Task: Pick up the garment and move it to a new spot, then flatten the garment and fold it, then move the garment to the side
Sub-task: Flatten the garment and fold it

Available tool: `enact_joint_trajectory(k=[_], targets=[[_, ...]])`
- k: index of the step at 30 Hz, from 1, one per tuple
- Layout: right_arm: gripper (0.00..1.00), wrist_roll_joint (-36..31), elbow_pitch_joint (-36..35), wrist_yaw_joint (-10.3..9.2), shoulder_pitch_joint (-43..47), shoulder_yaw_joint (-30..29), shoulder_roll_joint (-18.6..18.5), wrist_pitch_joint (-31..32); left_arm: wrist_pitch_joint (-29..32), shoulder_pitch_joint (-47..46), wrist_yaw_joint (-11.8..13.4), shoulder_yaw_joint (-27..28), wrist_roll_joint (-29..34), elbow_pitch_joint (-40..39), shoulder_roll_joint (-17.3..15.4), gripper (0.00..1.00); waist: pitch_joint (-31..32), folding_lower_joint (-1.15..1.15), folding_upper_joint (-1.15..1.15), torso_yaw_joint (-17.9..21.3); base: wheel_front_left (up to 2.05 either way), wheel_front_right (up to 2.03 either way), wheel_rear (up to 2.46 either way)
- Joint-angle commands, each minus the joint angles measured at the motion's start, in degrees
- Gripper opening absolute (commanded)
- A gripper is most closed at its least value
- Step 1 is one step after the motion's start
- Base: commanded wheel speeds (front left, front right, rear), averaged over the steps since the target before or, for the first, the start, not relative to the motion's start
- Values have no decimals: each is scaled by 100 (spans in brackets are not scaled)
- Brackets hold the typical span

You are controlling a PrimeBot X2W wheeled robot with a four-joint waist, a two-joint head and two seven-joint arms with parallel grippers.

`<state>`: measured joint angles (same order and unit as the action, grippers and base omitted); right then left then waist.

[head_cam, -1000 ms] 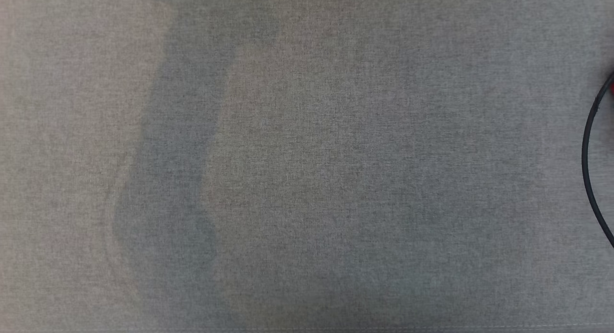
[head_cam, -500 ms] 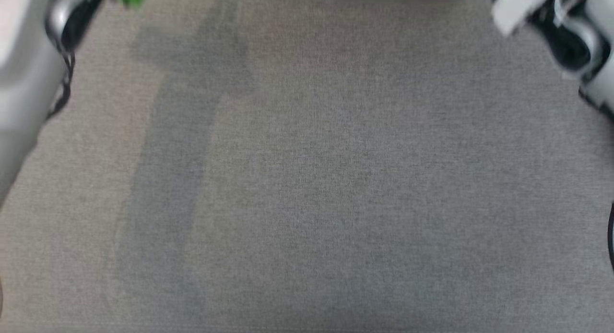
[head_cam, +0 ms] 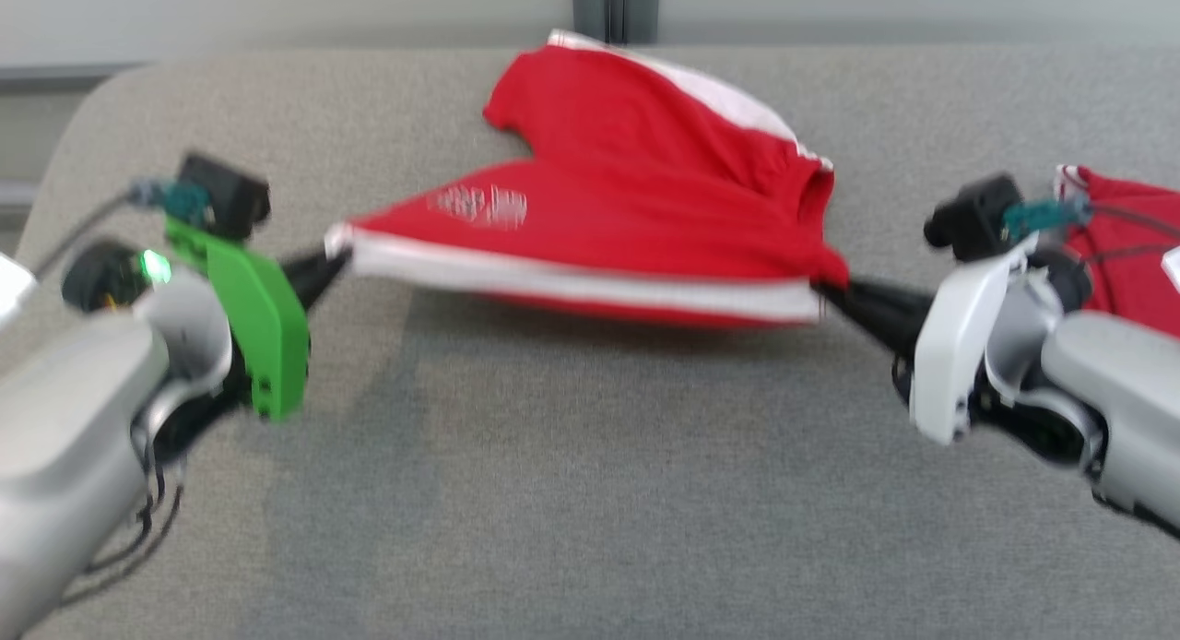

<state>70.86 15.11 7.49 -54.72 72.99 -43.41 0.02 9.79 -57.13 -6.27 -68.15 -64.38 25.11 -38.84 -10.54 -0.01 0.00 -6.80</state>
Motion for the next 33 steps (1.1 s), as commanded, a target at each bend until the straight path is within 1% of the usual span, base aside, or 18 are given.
enact_joint_trajectory(k=[1, 3, 6, 10, 14, 15, 19, 21, 26, 33], targets=[[0, 22, -171, 1, 317, 33, -121, 111, 162, 329, 106, -42, -186, -224, -209, 0, 751, 1, 0, 161, 0, 0, 0], [0, 100, -426, 1, 655, 36, -301, 296, 420, 683, 289, -110, -404, -681, -424, 0, 897, 1, 0, 178, 0, 0, 0], [0, 173, -865, 0, 1144, 40, -627, 578, 737, 1167, 689, -204, -627, -1444, -870, 0, 1054, 1, 0, 205, 0, 0, 0], [0, 287, -1387, -3, 1599, 33, -1061, 743, 1164, 1621, 1140, -266, -1003, -2449, -1443, 0, 1114, 1, 0, 240, 0, 0, 0], [0, 362, -1801, -3, 1840, -112, -1285, 719, 1368, 1814, 1467, -240, -1248, -3258, -1900, 0, 1075, 1, 0, 298, 0, 0, 0], [0, 351, -1863, -3, 1854, -162, -1301, 708, 1360, 1816, 1519, -196, -1313, -3371, -1959, 0, 1046, 1, 0, 315, 0, 0, 0], [0, 326, -1971, -3, 1858, -350, -1256, 839, 1549, 1675, 1480, -102, -1495, -3639, -2124, 0, 818, 1, 0, 436, 0, 0, 0], [0, 373, -1931, -3, 1786, -477, -1196, 938, 1710, 1531, 1411, -94, -1507, -3641, -2117, 0, 653, 1, 0, 510, 0, 0, 0], [0, 522, -1821, -2, 1507, -794, -925, 1283, 2195, 911, 1185, 88, -1498, -3324, -1954, 0, 48, 1, 0, 715, 0, 0, 0], [0, 962, -1536, 1, 1012, -1190, -507, 1806, 3120, -166, 769, 280, -1562, -2623, -1546, 0, -783, 1, 0, 963, 0, 0, 0]])
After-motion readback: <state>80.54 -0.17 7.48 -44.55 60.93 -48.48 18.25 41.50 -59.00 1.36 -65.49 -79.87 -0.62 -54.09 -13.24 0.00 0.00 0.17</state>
